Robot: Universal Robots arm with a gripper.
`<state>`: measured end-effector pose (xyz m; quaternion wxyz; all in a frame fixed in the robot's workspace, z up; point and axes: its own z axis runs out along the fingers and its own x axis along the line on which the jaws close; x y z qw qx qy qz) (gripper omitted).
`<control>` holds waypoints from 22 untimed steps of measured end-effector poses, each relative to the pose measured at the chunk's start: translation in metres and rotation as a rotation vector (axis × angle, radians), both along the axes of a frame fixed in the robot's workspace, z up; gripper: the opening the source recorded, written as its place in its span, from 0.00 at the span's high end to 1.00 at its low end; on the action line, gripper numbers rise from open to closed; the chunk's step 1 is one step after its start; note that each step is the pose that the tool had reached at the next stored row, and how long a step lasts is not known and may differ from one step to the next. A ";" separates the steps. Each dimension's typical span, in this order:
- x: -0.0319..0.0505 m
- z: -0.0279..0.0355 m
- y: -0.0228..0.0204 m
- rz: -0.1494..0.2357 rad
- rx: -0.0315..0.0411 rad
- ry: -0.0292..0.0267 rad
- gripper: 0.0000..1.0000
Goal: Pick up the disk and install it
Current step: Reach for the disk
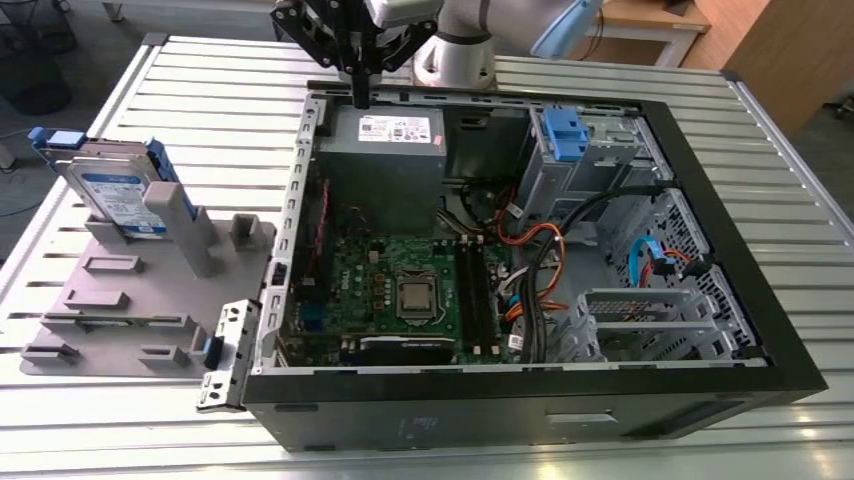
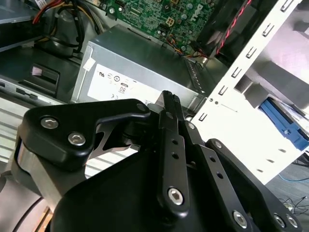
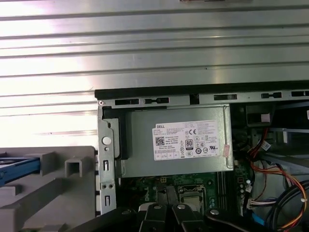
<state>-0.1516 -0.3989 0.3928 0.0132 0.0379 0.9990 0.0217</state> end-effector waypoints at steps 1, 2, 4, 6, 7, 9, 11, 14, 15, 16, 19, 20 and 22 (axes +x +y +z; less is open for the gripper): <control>-0.0016 0.0000 0.0000 0.000 0.0000 0.0000 0.89; -0.0032 0.0000 0.0000 0.000 0.0000 -0.0001 0.89; -0.0058 0.0000 0.0000 0.000 -0.0001 -0.0001 0.89; -0.0076 -0.0001 0.0000 0.000 0.0000 -0.0003 0.89; -0.0078 -0.0001 0.0000 0.000 0.0001 -0.0003 0.89; -0.0079 0.0000 0.0000 0.000 -0.0001 -0.0002 0.89; -0.0089 0.0000 0.0000 0.000 0.0000 -0.0002 0.89; -0.0094 0.0000 0.0000 0.000 0.0000 -0.0002 0.89; -0.0100 0.0000 0.0000 0.000 0.0000 -0.0002 0.89; -0.0106 0.0000 -0.0001 0.000 -0.0001 -0.0002 0.89; -0.0111 0.0000 0.0000 0.000 0.0000 -0.0002 0.89; -0.0114 0.0000 0.0000 0.000 -0.0001 -0.0002 0.89; -0.0114 0.0000 0.0000 0.000 0.0000 -0.0002 0.89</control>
